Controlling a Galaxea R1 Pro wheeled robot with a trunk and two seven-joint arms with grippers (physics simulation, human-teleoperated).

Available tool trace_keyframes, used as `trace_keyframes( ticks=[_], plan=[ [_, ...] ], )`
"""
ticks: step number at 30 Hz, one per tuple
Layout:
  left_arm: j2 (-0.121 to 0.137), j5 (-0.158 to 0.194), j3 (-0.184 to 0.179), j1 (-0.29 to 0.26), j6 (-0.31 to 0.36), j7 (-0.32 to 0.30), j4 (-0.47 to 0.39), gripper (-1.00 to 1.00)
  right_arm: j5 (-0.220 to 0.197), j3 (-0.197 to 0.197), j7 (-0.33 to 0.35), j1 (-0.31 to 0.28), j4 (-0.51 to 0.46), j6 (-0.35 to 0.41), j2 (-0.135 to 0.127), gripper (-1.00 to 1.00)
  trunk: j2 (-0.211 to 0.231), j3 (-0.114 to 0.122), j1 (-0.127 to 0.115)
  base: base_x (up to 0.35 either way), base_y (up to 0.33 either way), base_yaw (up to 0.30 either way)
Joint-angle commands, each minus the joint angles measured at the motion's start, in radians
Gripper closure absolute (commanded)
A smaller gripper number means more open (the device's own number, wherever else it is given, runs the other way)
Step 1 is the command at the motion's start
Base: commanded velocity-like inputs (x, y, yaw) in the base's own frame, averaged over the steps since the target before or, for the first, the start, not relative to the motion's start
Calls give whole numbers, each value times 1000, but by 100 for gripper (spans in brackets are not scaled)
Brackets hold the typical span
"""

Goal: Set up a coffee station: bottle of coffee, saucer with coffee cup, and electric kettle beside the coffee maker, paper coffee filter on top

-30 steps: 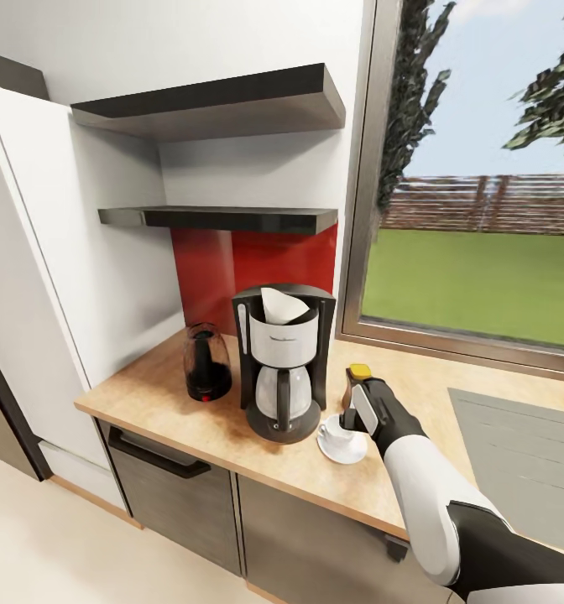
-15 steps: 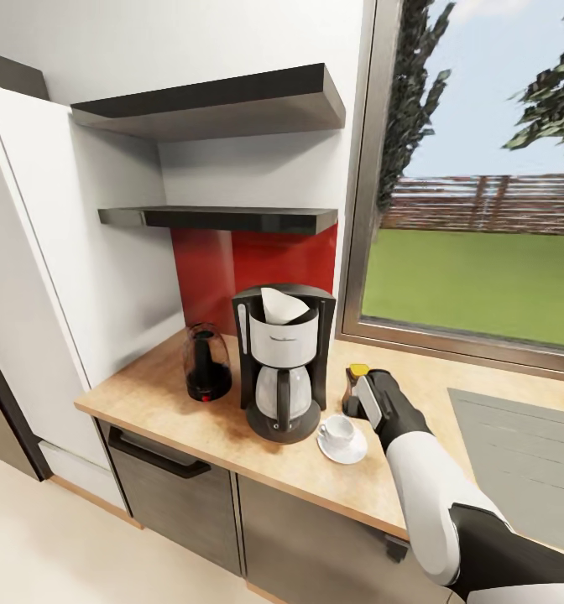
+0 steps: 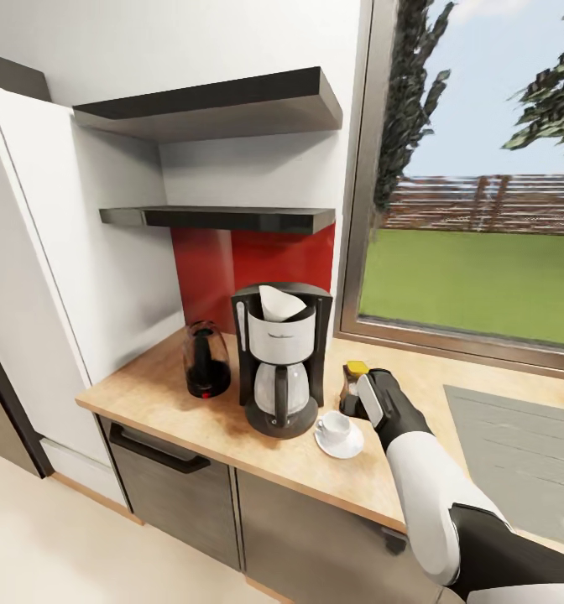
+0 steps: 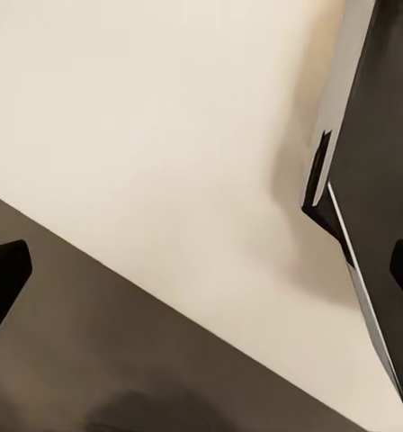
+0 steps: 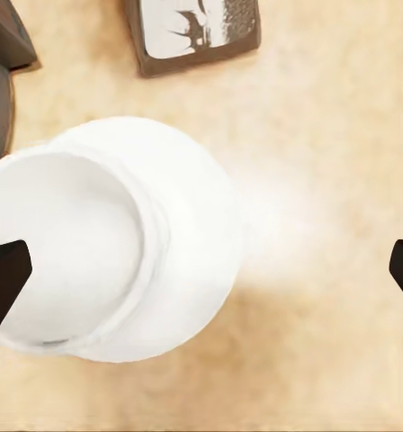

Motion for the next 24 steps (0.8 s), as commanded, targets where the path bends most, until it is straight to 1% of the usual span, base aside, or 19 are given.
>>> trace_keyframes(
  ticks=[1,16,24],
  plan=[
    [-1,6,6,1,-6,-1,-1,-100,-7,-4,-6,0,-1,1,1,-100,-1,0,0,-243,-121,0],
    [-2,5,6,2,-12,0,0,-100,-9,-3,-5,0,-1,1,1,-100,-1,0,0,-276,-151,0],
    [-1,10,8,1,-14,0,-1,-100,-12,1,2,0,9,0,1,-100,-1,0,0,-329,-3,0]
  ],
)
